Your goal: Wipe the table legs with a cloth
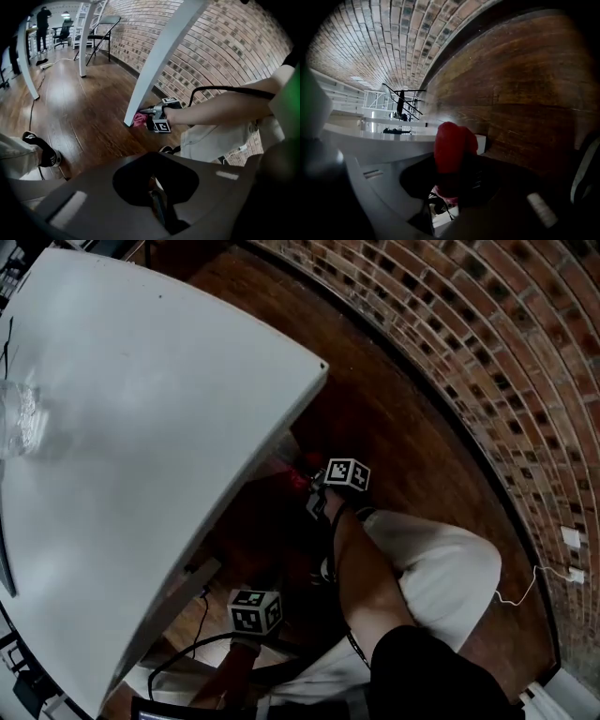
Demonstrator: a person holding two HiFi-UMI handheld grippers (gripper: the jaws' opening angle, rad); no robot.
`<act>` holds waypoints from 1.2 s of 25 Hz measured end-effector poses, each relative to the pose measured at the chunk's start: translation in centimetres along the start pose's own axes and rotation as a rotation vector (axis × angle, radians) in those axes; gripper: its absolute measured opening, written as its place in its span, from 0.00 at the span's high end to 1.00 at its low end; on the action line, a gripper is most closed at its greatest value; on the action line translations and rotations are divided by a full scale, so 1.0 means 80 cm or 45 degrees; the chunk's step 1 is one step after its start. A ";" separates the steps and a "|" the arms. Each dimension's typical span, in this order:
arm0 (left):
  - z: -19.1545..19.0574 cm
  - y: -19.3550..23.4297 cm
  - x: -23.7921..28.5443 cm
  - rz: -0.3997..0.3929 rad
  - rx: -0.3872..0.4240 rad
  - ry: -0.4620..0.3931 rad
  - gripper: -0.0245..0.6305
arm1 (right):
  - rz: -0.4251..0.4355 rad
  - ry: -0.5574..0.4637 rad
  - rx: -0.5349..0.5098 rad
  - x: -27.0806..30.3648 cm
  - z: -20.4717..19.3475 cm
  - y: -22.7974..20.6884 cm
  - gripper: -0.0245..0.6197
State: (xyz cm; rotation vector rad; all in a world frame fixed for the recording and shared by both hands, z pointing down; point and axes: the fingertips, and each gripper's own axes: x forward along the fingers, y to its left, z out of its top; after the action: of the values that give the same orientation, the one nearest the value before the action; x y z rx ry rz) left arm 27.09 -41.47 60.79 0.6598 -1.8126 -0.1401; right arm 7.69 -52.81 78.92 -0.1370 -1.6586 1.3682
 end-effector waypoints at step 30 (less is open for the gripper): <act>0.001 -0.115 -0.319 -0.578 0.772 -0.520 0.96 | 0.080 -1.156 -1.273 -0.435 -0.061 0.585 0.80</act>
State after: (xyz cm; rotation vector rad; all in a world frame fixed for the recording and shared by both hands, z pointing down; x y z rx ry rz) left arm 35.42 -36.39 35.47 1.5648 -2.0758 -0.0214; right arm 8.89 -53.22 20.41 -0.1453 -3.0136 0.4890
